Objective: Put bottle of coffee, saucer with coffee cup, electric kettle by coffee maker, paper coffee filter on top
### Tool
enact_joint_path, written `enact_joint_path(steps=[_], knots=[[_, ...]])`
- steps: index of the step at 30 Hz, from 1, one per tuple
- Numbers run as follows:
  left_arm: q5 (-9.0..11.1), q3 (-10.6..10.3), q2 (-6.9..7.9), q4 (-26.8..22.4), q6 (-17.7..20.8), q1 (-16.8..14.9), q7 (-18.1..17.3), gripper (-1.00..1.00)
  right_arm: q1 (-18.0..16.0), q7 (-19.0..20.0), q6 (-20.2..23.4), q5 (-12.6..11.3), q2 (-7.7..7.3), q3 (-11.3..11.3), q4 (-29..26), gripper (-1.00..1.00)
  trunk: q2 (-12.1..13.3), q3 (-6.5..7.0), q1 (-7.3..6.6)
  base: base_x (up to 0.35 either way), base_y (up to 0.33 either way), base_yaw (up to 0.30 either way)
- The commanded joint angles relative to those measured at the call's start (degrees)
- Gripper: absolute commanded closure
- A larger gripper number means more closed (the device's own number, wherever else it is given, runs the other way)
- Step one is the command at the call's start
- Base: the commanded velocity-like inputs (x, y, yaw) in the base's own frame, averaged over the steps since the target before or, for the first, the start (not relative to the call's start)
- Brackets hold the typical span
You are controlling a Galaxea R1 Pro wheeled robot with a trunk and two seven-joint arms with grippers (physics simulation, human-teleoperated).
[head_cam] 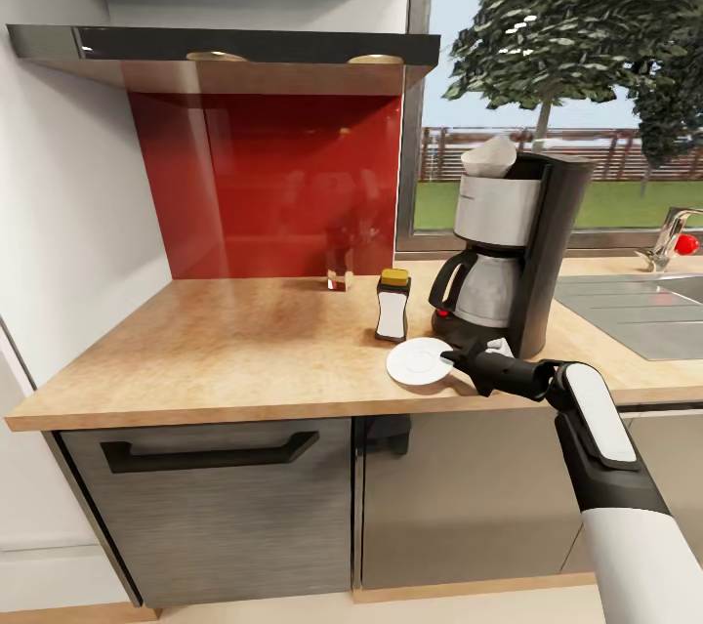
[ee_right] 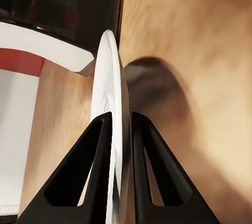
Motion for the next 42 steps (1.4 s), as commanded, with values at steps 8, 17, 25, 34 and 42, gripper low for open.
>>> enact_joint_path(steps=[8, 17, 25, 34, 42], knots=[[0.6, -0.3, 0.03, 0.0, 0.4, 0.0, -0.1, -1.0, 0.0, -0.5, 0.6, 0.3, 0.01, 0.0, 1.2, 1.0, 0.0, -0.07, 0.0, 0.0, 0.0, 0.0], [0.6, -0.3, 0.03, 0.0, 0.4, 0.0, -0.1, -1.0, 0.0, -0.5, 0.6, 0.3, 0.01, 0.0, 1.2, -1.0, 0.0, -0.07, 0.0, 0.0, 0.0, 0.0], [0.6, -0.3, 0.03, 0.0, 0.4, 0.0, -0.1, -1.0, 0.0, -0.5, 0.6, 0.3, 0.01, 0.0, 1.2, -1.0, 0.0, -0.07, 0.0, 0.0, 0.0, 0.0], [0.6, -0.3, 0.03, 0.0, 0.4, 0.0, -0.1, -1.0, 0.0, -0.5, 0.6, 0.3, 0.01, 0.0, 1.3, -1.0, 0.0, -0.07, 0.0, -0.063, -0.022, 0.0], [0.6, -0.4, 0.03, 0.0, 0.4, 0.0, -0.1, -1.0, 0.0, -0.5, 0.6, 0.3, 0.01, 0.0, 1.3, -1.0, 0.0, -0.07, 0.0, -0.251, -0.168, 0.0]])
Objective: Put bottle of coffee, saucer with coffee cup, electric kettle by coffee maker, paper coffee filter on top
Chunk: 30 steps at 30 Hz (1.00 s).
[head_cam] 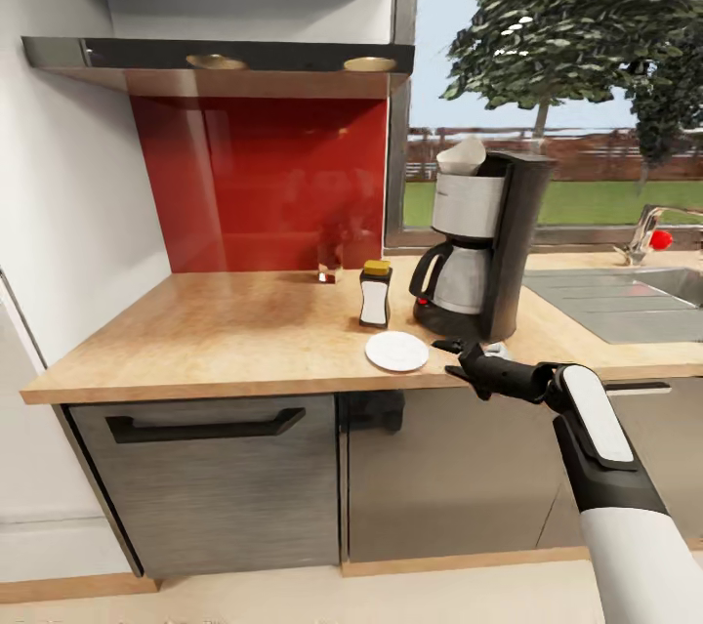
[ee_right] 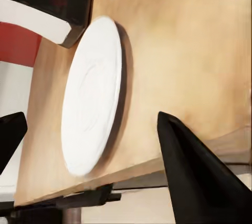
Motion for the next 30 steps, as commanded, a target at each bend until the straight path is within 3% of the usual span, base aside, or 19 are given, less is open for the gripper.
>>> enact_joint_path(steps=[1, 13, 19, 20, 25, 29, 30], knots=[[0.6, -0.3, 0.03, 0.0, 0.4, 0.0, -0.2, -1.0, 0.0, -0.6, 0.2, -0.3, 0.0, 0.0, 0.0, -1.0, 0.0, -0.06, -0.03, -0.243, -0.204, 0.0], [0.6, -0.4, 0.03, 0.0, 0.4, 0.0, -0.2, -1.0, 0.0, -0.4, 0.5, -0.6, -0.14, -0.2, -0.1, -1.0, 0.0, -0.06, -0.03, -0.232, -0.215, 0.0], [0.6, -0.4, 0.03, 0.0, 0.4, 0.0, -0.2, -1.0, 0.4, -0.3, 0.8, -0.9, -0.17, -4.9, -0.1, -1.0, 0.0, -0.06, -0.03, -0.211, -0.194, 0.0], [0.6, -0.4, 0.03, 0.0, 0.5, 0.0, -0.2, -1.0, 0.5, -0.1, 1.0, -1.0, -0.28, -6.8, -0.1, -1.0, 0.0, -0.06, -0.03, -0.068, -0.061, 0.0], [0.6, -0.4, 0.03, 0.0, 0.5, 0.0, -0.2, -1.0, 1.8, 0.7, 1.4, -1.1, -1.76, -7.9, -0.3, -1.0, 0.0, -0.06, -0.03, -0.028, -0.025, 0.0], [0.6, -0.4, 0.03, 0.0, 0.5, 0.0, -0.3, -1.0, 6.1, 1.5, 1.5, -1.1, -3.3, -8.0, -1.2, -1.0, 0.0, -0.06, -0.03, -0.004, -0.004, 0.0], [0.6, -0.3, 0.03, 0.0, 0.4, 0.0, -0.4, -1.0, 22.0, 7.5, 1.5, 3.9, -6.74, -7.8, -6.4, -1.0, 0.0, -0.06, -0.03, 0.0, 0.0, 0.0]])
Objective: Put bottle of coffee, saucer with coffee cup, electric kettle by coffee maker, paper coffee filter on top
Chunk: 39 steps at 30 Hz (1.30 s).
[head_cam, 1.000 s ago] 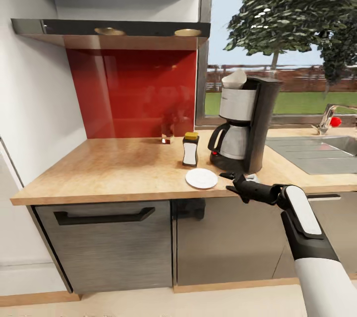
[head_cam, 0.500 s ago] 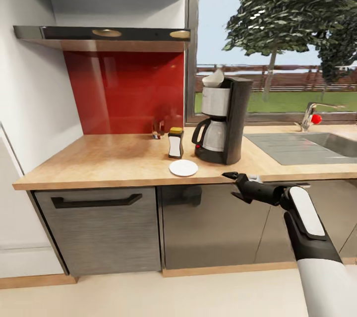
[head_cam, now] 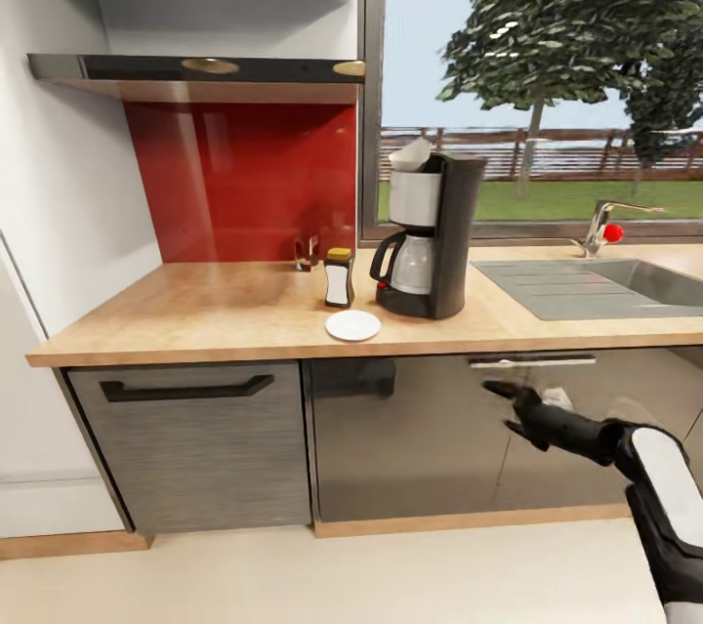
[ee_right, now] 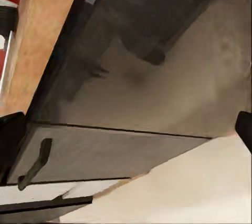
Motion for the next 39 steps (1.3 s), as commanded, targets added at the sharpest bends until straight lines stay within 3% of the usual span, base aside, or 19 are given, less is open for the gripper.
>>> enact_joint_path(steps=[1, 2, 3, 4, 5, 9, 10, 11, 16, 17, 19, 21, 24, 26, 28, 33, 39], knots=[[0.6, -0.4, 0.03, 0.0, 0.4, 0.0, -0.2, -1.0, 10.1, 0.0, 0.2, 0.7, -0.35, -0.1, -0.3, -1.0, 0.0, -0.07, 0.0, 0.0, 0.0, 0.0], [0.6, -0.3, 0.03, 0.0, 0.4, 0.0, -0.2, -1.0, 13.0, 1.1, 0.2, 2.6, -0.48, 0.0, -1.5, -1.0, 0.0, -0.07, 0.0, 0.0, 0.0, 0.0], [0.6, -0.3, 0.01, 0.0, 0.4, -0.1, -0.2, -1.0, 17.4, 4.4, 0.2, 6.9, -0.63, 0.0, -2.6, -1.0, 0.0, -0.07, 0.0, 0.0, 0.0, 0.0], [0.6, -0.3, 0.01, 0.0, 0.4, -0.1, -0.3, -1.0, 18.8, 6.0, 0.1, 8.9, -0.67, 0.0, -2.9, -1.0, 0.0, -0.07, 0.0, 0.0, 0.0, 0.0], [0.6, -0.3, 0.0, 0.0, 0.4, -0.1, -0.3, -1.0, 21.3, 9.7, 0.0, 13.5, -0.72, 0.0, -3.2, -1.0, 0.0, -0.07, 0.0, 0.0, 0.0, 0.0], [0.6, -0.4, -0.03, 0.0, 0.4, -0.1, -0.3, -1.0, 25.3, 18.7, -0.6, 25.6, -0.78, -0.1, -3.3, -1.0, 0.0, -0.07, 0.0, 0.0, 0.0, 0.0], [0.6, -0.4, -0.04, 0.0, 0.4, -0.1, -0.4, -1.0, 27.1, 23.7, -2.2, 32.6, -0.77, -0.2, -2.9, -1.0, 0.0, -0.07, 0.0, 0.0, 0.0, 0.0], [0.6, -0.4, -0.06, 0.0, 0.4, -0.1, -0.4, -1.0, 27.9, 26.3, -3.7, 36.4, -0.76, -0.3, -2.4, -1.0, 0.0, -0.07, 0.0, 0.0, 0.0, 0.0], [0.6, -0.4, -0.92, 0.0, 0.4, -0.1, -0.4, -1.0, 31.5, 40.4, -16.4, 54.5, -0.74, -0.6, 3.0, -1.0, 0.0, -0.07, 0.0, 0.0, 0.0, 0.0], [0.6, -0.3, -1.39, 0.0, 0.4, -0.1, -0.4, -1.0, 32.3, 45.4, -22.6, 60.4, -0.77, -1.5, 7.0, -1.0, 0.0, -0.07, 0.0, 0.0, 0.0, 0.0], [0.6, -0.3, -1.73, 0.0, 0.3, -0.1, -0.4, -1.0, 32.8, 48.9, -28.7, 64.9, -0.78, -3.6, 11.6, -1.0, 0.0, -0.07, 0.0, 0.0, 0.0, 0.0], [0.6, -0.2, -1.97, 0.0, 0.3, -0.1, -0.4, -1.0, 33.2, 51.1, -34.6, 67.9, -0.78, -6.7, 16.5, -1.0, 0.0, -0.07, 0.0, 0.0, 0.0, 0.0], [0.6, -0.1, -2.23, 0.0, 0.3, -0.1, -0.4, -1.0, 33.5, 53.1, -42.8, 70.5, -0.8, -11.0, 24.0, -1.0, 0.0, -0.07, 0.0, 0.0, 0.0, 0.0], [0.6, -0.1, -2.48, 0.0, 0.1, -0.1, -0.4, -1.0, 33.6, 54.1, -50.1, 72.0, -0.81, -13.3, 30.0, -1.0, 0.0, -0.07, 0.0, 0.0, 0.0, 0.0], [0.6, -0.1, -2.83, 0.0, -0.3, -0.1, -0.4, -1.0, 33.7, 54.4, -53.8, 72.6, -0.76, -14.2, 32.5, -1.0, 0.0, -0.07, 0.0, 0.0, 0.0, 0.0], [0.6, 0.0, -3.88, 0.0, -1.7, 0.4, -0.4, -1.0, 33.8, 55.3, -59.6, 73.5, -0.73, -15.9, 36.4, -1.0, 0.0, -0.07, 0.0, 0.0, 0.0, -0.027], [0.6, -0.1, -4.22, 0.0, -2.0, 0.6, -0.3, -1.0, 33.8, 55.4, -60.4, 73.6, -0.71, -16.1, 37.0, -1.0, 0.0, -0.07, 0.0, 0.0, 0.0, -0.201]])
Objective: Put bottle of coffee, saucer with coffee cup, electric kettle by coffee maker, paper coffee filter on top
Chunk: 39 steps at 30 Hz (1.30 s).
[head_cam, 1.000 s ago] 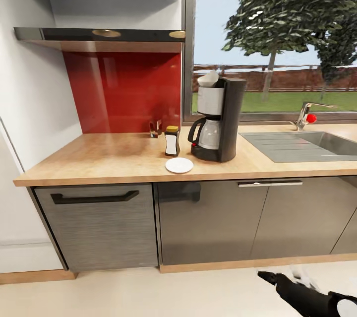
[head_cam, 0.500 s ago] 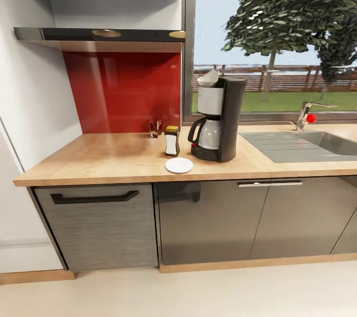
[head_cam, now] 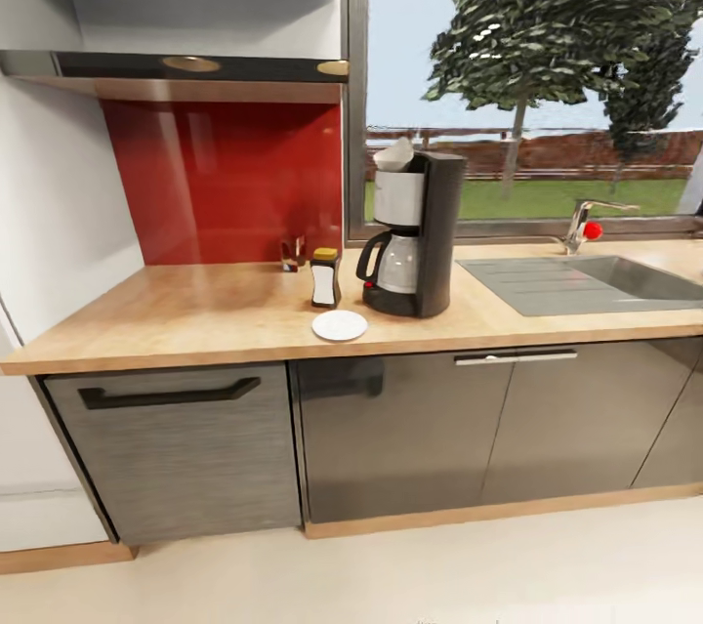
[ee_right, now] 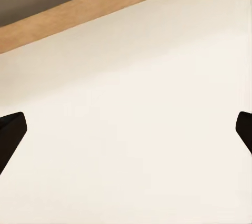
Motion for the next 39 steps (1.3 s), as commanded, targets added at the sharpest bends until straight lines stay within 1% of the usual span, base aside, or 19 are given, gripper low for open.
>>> enact_joint_path(steps=[1, 5, 18, 29, 39], knots=[[0.6, -0.3, -0.17, 0.0, 0.4, 0.0, -0.2, -1.0, 0.0, 0.3, 0.0, -0.5, -0.01, 0.0, 0.0, -1.0, 0.0, -0.05, 0.0, 0.0, 0.0, -0.239], [0.6, -0.3, -0.58, -0.1, 0.4, 0.0, -0.1, -1.0, 0.0, 0.2, -0.1, -0.5, 0.01, -0.1, 0.2, -1.0, 0.0, -0.05, 0.0, 0.0, 0.0, -0.248], [0.6, -0.3, -0.65, -0.1, 0.4, 0.0, -0.1, -1.0, 0.0, 0.3, -0.2, -0.5, -0.01, -0.2, 0.1, -1.0, 0.0, -0.05, 0.0, 0.001, -0.001, -0.252], [0.6, -0.3, -0.65, -0.1, 0.4, 0.0, 0.1, -1.0, 0.0, 0.3, -0.2, -0.5, -0.01, -0.2, 0.1, -1.0, 0.0, -0.01, 0.0, 0.097, -0.195, -0.138], [0.6, -0.3, -0.65, -0.1, 0.4, 0.0, 0.2, -1.0, 0.0, 0.4, -0.2, -0.5, -0.02, -0.2, 0.1, -1.0, 0.0, 0.17, 0.0, 0.014, -0.027, -0.259]])
